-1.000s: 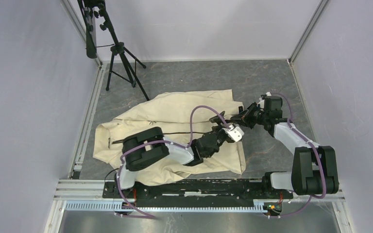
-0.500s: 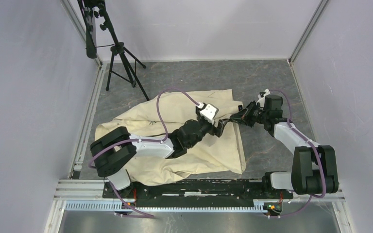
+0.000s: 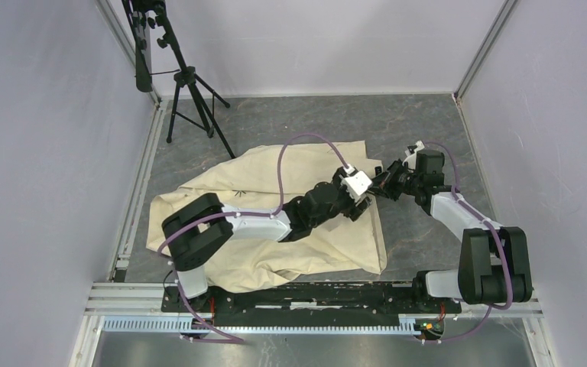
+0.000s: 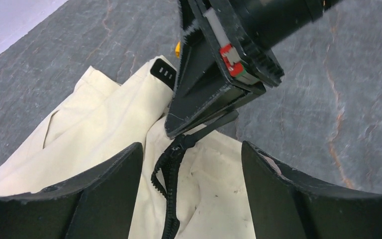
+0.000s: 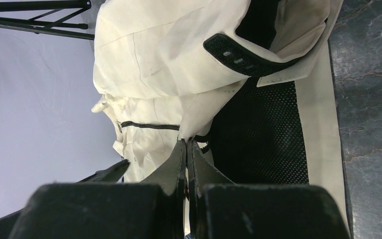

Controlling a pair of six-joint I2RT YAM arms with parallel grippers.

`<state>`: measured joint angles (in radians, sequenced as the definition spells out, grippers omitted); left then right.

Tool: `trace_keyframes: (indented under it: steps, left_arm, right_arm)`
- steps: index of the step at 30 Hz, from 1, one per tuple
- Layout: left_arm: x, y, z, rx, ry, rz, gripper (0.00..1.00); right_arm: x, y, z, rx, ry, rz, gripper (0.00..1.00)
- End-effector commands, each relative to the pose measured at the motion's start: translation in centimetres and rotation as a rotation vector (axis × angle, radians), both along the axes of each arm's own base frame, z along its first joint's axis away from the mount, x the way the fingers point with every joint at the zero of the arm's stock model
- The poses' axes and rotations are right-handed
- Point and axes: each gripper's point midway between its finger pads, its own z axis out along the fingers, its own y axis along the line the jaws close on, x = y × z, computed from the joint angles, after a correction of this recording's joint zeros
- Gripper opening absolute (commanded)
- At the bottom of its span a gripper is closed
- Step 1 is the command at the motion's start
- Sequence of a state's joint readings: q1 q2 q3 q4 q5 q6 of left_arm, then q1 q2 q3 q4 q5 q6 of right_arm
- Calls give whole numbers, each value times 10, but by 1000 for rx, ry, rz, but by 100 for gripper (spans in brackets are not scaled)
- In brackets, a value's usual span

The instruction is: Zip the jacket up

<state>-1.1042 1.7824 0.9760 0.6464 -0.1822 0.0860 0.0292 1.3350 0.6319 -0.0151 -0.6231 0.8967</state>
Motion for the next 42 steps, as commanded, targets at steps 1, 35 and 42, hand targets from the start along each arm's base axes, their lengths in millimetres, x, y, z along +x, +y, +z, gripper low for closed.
trace_keyframes:
  steps: [1,35,42]
  left_arm:
    - [-2,-18,-3,104,-93,-62,78]
    - [7,-27,22,-23,-52,88,61]
    - [7,-32,17,26,-81,65,77]
  right_arm:
    - [10,1,11,18,-36,-2,0]
    - [10,1,12,21,-39,-8,0]
    - [13,1,13,24,-38,-9,0]
